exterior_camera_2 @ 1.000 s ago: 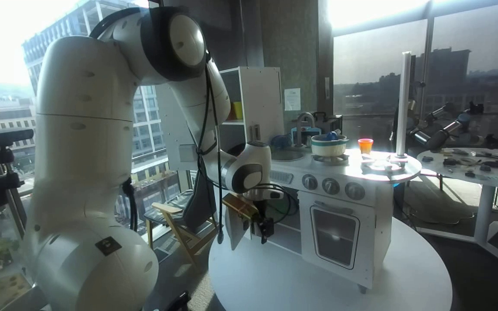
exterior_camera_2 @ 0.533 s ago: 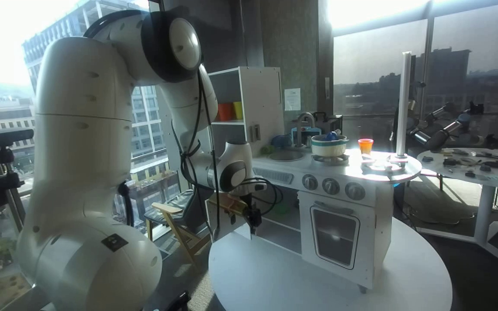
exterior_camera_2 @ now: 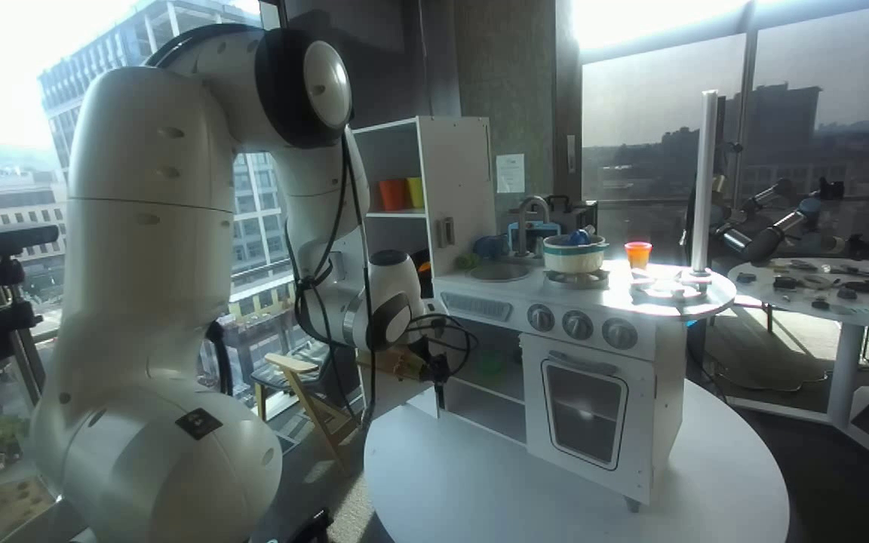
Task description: Close the oven door then open the middle cabinet door.
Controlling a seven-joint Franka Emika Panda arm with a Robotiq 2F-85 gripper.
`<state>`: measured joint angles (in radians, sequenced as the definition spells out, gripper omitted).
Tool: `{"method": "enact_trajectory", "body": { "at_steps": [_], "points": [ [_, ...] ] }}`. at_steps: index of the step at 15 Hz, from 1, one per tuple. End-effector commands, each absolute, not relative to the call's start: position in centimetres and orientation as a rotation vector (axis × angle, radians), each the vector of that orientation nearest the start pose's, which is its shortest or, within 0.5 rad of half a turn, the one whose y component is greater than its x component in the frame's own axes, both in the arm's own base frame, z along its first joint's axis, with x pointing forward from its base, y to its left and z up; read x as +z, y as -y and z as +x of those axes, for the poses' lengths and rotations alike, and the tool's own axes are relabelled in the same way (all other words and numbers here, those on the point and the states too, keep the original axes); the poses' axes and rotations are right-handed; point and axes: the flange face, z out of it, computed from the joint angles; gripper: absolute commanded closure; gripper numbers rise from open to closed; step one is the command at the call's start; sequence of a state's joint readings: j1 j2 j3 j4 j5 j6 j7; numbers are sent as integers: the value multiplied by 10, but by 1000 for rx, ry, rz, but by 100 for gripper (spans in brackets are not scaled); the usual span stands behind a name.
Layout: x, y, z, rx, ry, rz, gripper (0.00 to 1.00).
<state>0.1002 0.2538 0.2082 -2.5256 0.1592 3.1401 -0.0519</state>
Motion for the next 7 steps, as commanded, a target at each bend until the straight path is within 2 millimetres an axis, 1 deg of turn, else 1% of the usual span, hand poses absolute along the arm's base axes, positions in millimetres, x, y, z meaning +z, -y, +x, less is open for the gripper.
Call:
{"method": "enact_trajectory", "body": {
  "at_steps": [1,5,7],
  "points": [
    [228,-109,448,-776,258,-2935,0],
    [229,-73,420,-984,161,-2894,0],
    [228,-53,405,-1084,140,-2865,0]
  ]
}}
